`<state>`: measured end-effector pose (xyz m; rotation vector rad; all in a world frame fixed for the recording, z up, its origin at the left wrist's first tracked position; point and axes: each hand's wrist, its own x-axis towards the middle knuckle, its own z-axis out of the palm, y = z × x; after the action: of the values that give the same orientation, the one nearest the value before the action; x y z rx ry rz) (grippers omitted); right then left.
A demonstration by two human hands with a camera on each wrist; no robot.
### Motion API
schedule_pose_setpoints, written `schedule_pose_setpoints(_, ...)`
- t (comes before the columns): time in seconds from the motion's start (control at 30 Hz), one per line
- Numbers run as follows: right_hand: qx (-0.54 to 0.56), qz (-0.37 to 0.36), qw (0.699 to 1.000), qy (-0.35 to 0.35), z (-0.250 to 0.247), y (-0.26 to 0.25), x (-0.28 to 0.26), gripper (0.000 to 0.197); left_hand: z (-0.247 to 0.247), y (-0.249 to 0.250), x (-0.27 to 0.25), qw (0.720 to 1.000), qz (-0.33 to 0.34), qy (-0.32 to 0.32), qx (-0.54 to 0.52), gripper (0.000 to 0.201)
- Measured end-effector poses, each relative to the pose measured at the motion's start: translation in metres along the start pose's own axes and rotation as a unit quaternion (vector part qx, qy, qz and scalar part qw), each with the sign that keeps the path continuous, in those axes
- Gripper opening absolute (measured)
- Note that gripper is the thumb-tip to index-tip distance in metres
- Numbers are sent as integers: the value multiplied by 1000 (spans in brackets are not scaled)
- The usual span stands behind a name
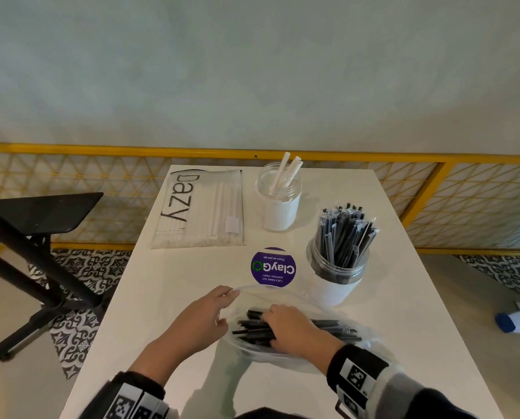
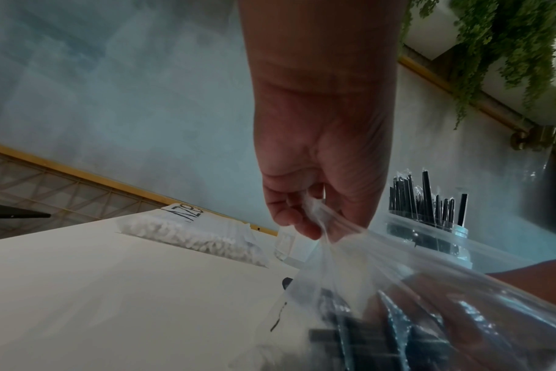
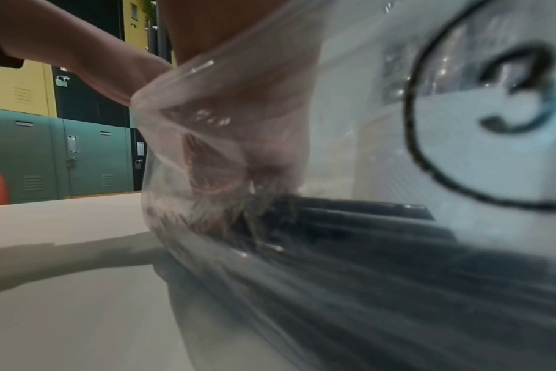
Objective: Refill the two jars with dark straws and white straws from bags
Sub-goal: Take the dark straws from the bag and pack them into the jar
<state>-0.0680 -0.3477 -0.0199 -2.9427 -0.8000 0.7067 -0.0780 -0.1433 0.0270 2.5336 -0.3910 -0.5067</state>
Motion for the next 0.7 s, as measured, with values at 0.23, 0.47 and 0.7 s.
schedule_pose_setpoints(0.23,12,3,1000,21,-1,1,-1,36,1,-3,0,1000,-1,2,-2,60)
schedule_pose_setpoints(0.47,145,-7,988,43,-12,8,-15,30,-1,1,3,1000,-3,2,-4,60)
schedule_pose_setpoints(0.7,312,-28,944,105,-50,13,-40,27,0,-4,7,1000,-5,-5,11,60)
